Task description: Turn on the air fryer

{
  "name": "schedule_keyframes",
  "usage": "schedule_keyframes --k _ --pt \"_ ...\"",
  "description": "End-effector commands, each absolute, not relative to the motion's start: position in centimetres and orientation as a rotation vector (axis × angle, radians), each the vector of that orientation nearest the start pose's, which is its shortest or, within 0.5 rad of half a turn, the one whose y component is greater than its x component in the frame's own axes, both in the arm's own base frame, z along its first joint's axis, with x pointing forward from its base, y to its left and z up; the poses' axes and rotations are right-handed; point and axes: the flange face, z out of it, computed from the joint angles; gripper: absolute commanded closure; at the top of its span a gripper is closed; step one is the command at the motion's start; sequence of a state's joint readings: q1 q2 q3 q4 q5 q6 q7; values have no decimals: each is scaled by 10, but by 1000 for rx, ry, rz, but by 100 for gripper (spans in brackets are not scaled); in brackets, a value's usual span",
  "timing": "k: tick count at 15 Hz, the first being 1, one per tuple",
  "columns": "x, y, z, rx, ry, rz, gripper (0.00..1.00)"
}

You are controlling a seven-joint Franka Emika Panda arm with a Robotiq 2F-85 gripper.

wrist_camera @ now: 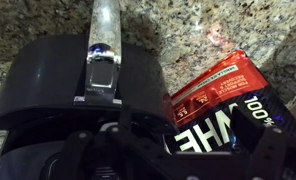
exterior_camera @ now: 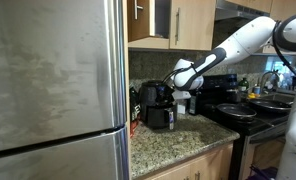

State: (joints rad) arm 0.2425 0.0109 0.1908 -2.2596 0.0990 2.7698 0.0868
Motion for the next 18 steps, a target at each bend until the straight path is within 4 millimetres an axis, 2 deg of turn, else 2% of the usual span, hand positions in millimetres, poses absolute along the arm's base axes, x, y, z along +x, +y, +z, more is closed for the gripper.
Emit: schedule_keyframes --k 1,6,7,8,11,15,18 --pt "517 228 407 -2870 -372 -710 0" --pt "535 227 405 -2817 -346 -913 0" --pt "536 226 402 -2821 -336 -923 0" --pt "527 227 407 -2829 -350 -887 0" --pt "531 225 401 -2831 -337 -897 0" --pt "553 219 396 -2838 -286 -920 0" --pt "565 224 394 -2819 -263 -917 0"
